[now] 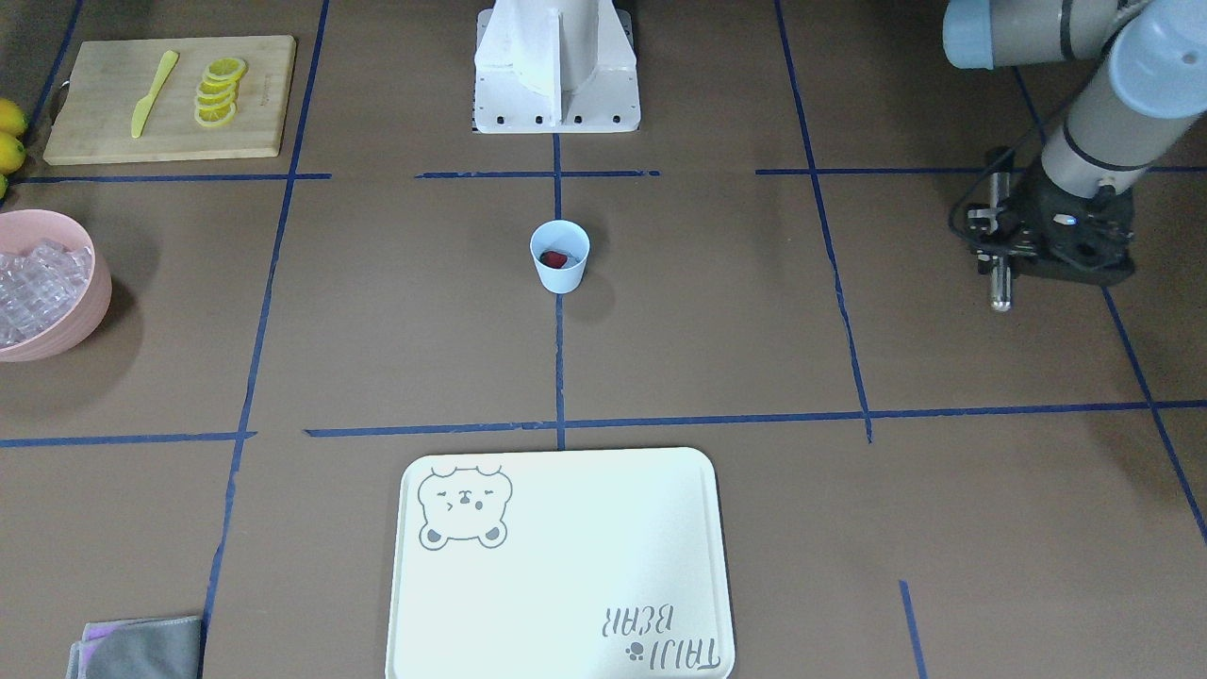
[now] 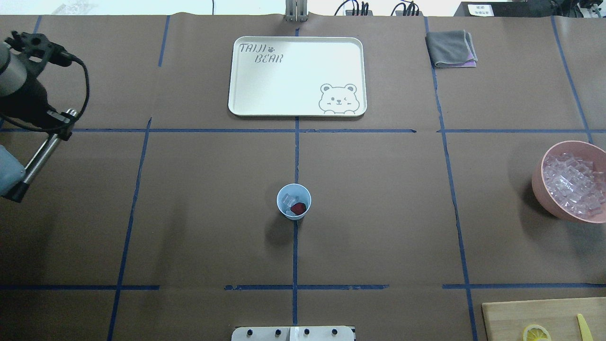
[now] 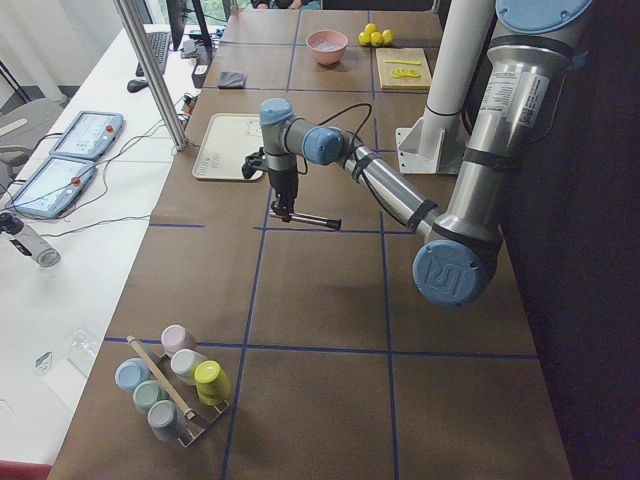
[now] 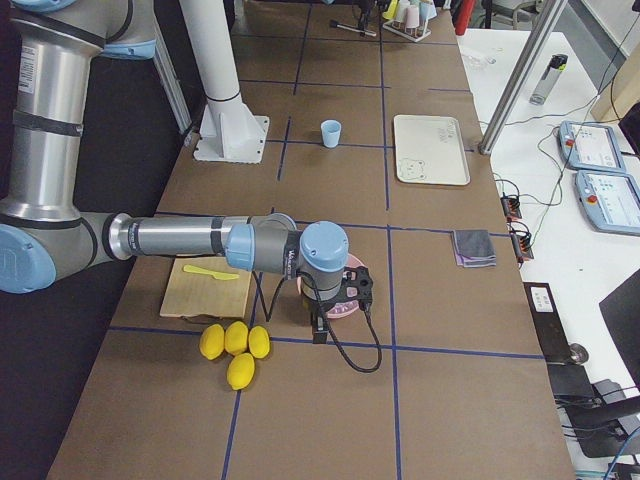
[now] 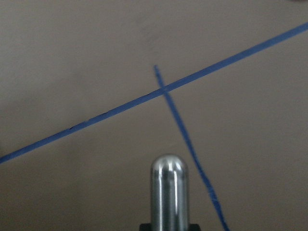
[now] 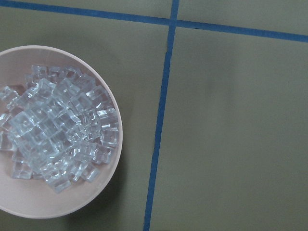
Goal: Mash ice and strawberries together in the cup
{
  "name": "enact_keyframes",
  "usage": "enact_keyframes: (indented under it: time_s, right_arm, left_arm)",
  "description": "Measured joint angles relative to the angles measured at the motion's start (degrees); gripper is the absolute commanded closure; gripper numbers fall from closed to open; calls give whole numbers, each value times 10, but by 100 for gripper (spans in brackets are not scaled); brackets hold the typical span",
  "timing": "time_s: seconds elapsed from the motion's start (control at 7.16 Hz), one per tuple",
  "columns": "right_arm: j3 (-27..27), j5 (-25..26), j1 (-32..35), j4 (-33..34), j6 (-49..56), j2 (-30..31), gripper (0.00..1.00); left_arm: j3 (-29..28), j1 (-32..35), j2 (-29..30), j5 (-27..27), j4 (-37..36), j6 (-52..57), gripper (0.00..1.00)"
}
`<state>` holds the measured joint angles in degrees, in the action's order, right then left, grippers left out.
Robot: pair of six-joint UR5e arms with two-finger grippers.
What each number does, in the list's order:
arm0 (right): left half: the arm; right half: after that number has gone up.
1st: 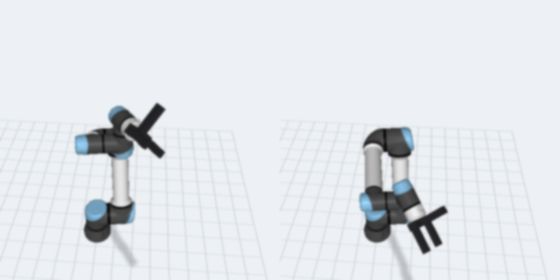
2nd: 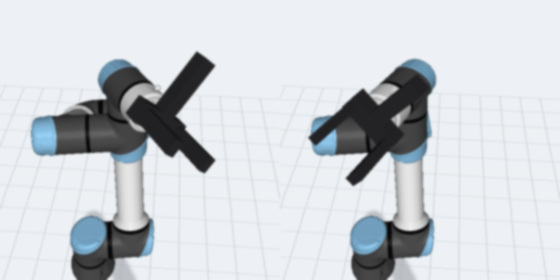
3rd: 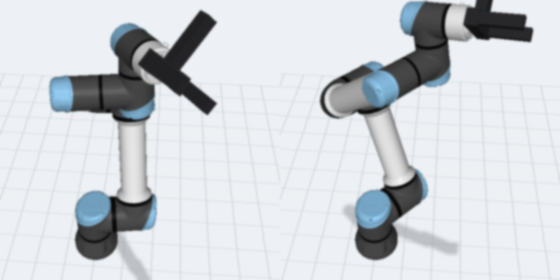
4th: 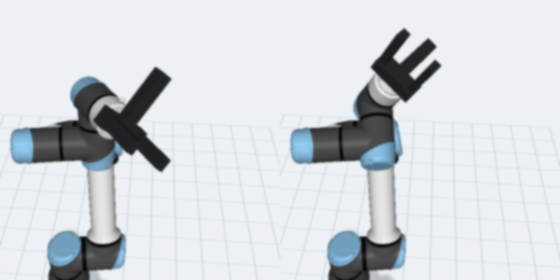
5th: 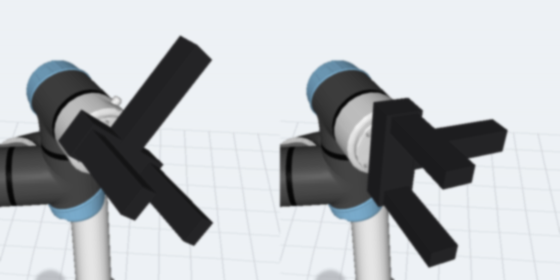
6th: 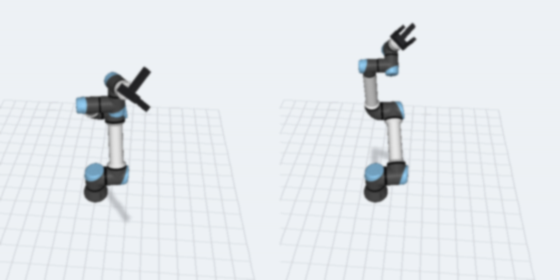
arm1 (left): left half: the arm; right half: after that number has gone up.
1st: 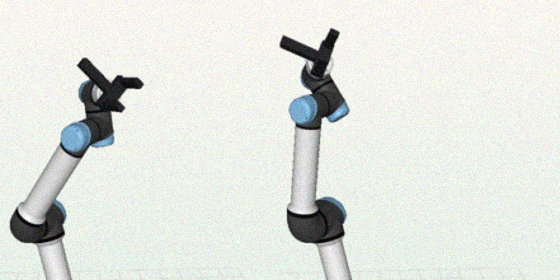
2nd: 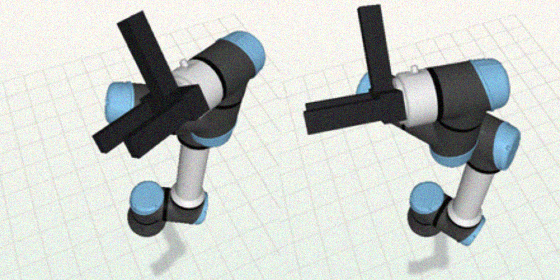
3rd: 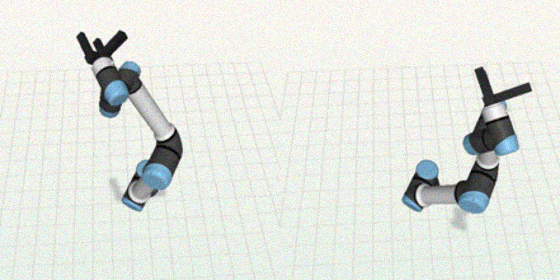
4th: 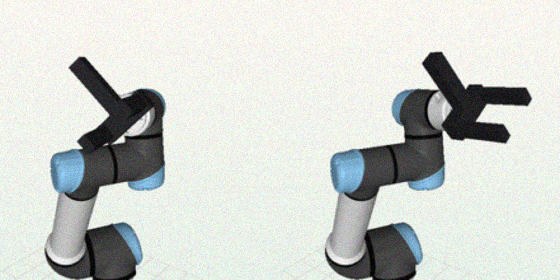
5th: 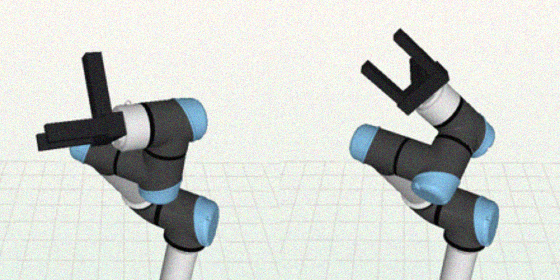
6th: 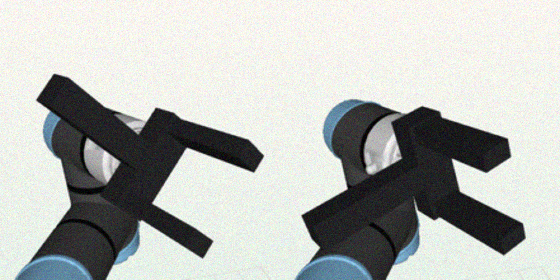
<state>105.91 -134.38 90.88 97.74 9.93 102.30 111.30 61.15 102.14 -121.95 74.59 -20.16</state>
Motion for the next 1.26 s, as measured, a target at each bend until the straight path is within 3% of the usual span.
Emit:
enact_keyframes:
  time_s: [0.56, 0.98, 1.26]
  right_arm:
    - [1, -1, 0, 0, 0, -1, 1]
    - [2, -2, 0, 0, -1, -1, 1]
    - [4, -2, 0, 0, -1, 0, 1]
  left_arm:
    - [-101, 25, -75, -6, 154, -4, 93]
    - [-123, 46, -122, -5, 218, -22, 93]
    - [-163, 48, -145, -4, 315, -75, 92]
